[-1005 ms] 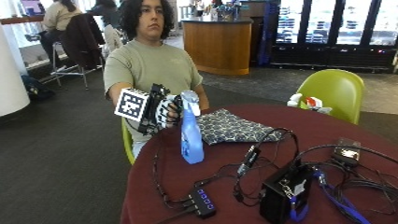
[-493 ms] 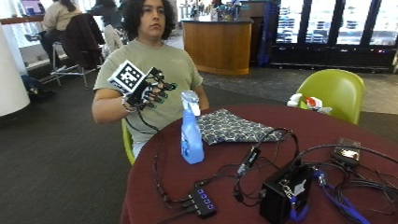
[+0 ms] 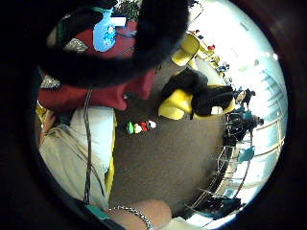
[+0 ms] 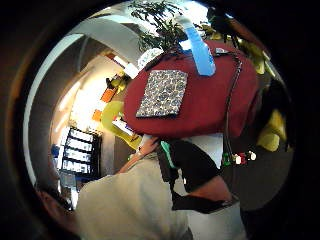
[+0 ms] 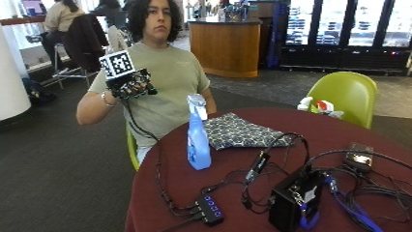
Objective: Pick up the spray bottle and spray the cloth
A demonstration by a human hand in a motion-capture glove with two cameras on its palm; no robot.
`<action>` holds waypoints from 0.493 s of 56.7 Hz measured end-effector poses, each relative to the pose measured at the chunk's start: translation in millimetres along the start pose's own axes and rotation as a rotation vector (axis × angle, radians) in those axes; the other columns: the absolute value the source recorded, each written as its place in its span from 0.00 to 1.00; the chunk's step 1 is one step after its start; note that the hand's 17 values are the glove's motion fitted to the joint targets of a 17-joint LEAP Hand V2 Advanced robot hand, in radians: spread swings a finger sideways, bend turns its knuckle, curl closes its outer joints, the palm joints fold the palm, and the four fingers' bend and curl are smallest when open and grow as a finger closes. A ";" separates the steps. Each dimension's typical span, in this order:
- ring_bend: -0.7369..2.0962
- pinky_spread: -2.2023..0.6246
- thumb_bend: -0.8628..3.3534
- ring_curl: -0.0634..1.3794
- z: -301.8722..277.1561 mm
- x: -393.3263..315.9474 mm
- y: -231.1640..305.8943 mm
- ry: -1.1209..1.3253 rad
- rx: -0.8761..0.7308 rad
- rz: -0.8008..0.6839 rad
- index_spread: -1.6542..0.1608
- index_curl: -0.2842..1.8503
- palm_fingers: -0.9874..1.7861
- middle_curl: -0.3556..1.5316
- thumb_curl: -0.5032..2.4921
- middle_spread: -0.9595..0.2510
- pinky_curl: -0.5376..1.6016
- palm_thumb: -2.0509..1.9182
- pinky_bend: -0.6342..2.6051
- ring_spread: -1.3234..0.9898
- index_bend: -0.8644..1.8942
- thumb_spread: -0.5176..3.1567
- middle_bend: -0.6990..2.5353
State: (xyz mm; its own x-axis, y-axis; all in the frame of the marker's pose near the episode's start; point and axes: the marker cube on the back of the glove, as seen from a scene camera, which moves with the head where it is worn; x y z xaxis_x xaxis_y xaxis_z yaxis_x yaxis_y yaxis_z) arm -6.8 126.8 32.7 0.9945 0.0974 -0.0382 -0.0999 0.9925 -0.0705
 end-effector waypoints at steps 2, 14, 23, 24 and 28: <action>0.37 0.85 0.20 0.26 -1.9 -2.0 4.9 0.003 0.011 0.026 0.69 0.30 0.48 0.37 0.30 0.79 0.41 0.63 0.29 0.55 0.37 0.44 0.27; 0.37 0.86 0.20 0.26 -5.8 -2.2 -12.5 -0.008 0.071 -0.004 0.69 0.29 0.49 0.36 0.29 0.80 0.41 0.63 0.29 0.55 0.37 0.43 0.27; 0.38 0.86 0.20 0.27 11.4 -4.2 -54.3 -0.185 0.049 -0.010 0.69 0.28 0.52 0.36 0.29 0.80 0.41 0.64 0.29 0.55 0.36 0.44 0.27; 0.38 0.86 0.20 0.27 14.1 -4.8 -59.3 -0.214 0.038 -0.010 0.69 0.27 0.52 0.36 0.29 0.80 0.41 0.64 0.29 0.55 0.36 0.44 0.27; 0.39 0.86 0.20 0.27 23.9 -7.5 -80.9 -0.345 -0.012 -0.009 0.70 0.27 0.52 0.36 0.29 0.80 0.42 0.65 0.30 0.55 0.36 0.44 0.27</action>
State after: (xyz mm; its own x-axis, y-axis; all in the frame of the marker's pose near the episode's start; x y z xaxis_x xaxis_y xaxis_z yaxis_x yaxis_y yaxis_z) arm -5.4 47.6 62.5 0.9470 0.1097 0.3019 -0.0892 0.9927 -0.0807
